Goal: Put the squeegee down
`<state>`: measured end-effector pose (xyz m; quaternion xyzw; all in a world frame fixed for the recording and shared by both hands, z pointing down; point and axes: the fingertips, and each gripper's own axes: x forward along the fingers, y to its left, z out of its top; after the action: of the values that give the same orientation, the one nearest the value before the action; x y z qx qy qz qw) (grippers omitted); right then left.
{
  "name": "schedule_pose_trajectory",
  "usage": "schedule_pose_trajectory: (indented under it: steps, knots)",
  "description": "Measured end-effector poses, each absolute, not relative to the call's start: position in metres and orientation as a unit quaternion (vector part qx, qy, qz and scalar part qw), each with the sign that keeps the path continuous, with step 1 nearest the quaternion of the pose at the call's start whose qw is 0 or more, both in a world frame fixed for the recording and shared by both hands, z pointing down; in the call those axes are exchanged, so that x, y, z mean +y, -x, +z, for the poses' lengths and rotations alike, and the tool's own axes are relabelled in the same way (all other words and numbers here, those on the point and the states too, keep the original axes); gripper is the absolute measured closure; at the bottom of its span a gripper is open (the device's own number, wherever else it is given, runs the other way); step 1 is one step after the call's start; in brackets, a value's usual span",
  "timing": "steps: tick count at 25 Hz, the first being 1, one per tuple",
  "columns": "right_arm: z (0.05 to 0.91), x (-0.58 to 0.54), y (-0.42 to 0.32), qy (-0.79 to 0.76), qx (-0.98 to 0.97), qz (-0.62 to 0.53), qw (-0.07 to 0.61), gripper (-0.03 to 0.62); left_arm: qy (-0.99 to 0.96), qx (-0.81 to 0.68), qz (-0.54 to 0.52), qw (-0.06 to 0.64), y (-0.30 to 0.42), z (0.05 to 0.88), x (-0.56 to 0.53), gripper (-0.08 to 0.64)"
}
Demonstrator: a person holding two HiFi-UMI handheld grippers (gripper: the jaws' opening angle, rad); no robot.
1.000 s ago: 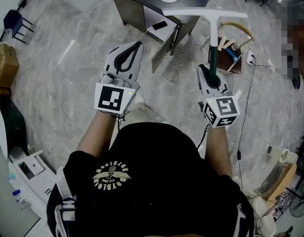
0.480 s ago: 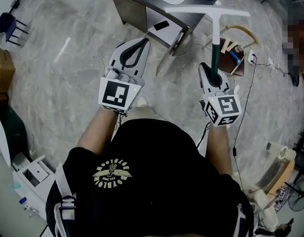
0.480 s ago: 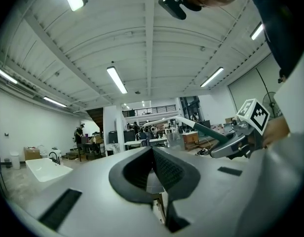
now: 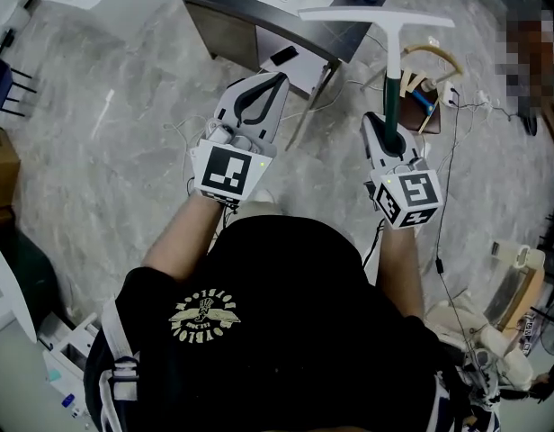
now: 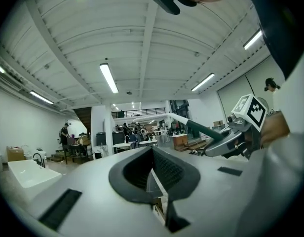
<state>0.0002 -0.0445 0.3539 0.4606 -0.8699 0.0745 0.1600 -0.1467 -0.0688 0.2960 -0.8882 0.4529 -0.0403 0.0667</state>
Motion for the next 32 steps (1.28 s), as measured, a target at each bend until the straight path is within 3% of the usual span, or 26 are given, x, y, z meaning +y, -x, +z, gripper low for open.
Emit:
schedule_pose_trajectory:
  steps: [13, 32]
  knots:
    - [0.356, -0.058, -0.027, -0.498, -0.847, 0.085, 0.165, 0.56, 0.902, 0.425, -0.039, 0.067, 0.127, 0.299, -0.106, 0.537]
    - [0.364, -0.191, -0.083, -0.468, -0.867, 0.091, 0.143, 0.56, 0.884, 0.459, -0.059, 0.07, 0.077, 0.296, -0.224, 0.537]
